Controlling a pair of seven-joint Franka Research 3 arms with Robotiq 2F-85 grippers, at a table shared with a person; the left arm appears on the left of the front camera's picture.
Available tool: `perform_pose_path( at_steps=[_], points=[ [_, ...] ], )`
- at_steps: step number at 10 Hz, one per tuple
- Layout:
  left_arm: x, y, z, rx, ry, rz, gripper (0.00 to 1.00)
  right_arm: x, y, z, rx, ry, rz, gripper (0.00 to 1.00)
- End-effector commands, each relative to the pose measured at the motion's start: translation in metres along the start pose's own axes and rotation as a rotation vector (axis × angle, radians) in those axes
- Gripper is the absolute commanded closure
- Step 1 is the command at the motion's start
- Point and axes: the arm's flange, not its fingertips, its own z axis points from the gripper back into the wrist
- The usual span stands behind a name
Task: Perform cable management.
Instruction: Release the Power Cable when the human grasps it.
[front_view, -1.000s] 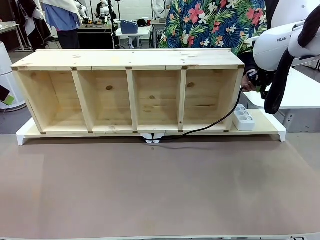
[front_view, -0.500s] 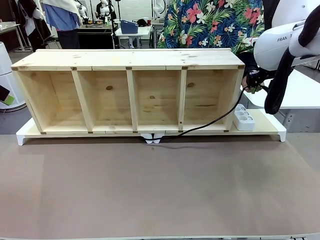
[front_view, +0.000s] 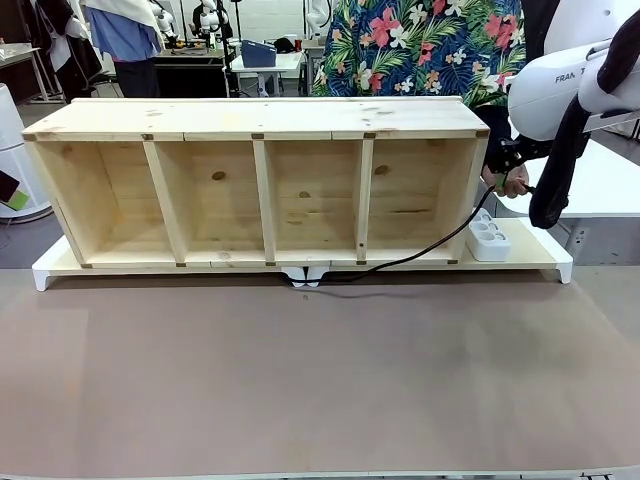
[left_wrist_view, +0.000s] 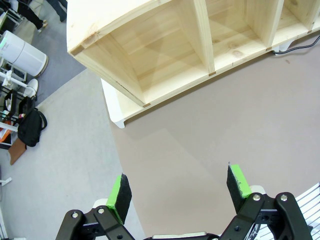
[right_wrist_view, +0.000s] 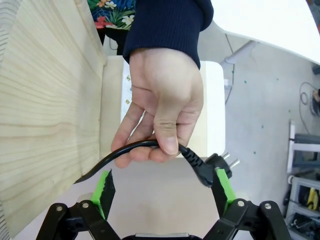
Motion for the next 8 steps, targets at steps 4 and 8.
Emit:
perform_pose_path(
  at_steps=[4,8],
  points=[
    [0.0006,0.0002,0.0002,0.003,-0.007,0.000,0.00,0.0000,0.0000,0.0000,0.000,0.000,0.000,0.00],
    [0.0006,0.0002,0.0002,0.003,-0.007,0.000,0.00,0.0000,0.0000,0.0000,0.000,0.000,0.000,0.00]
  ],
)
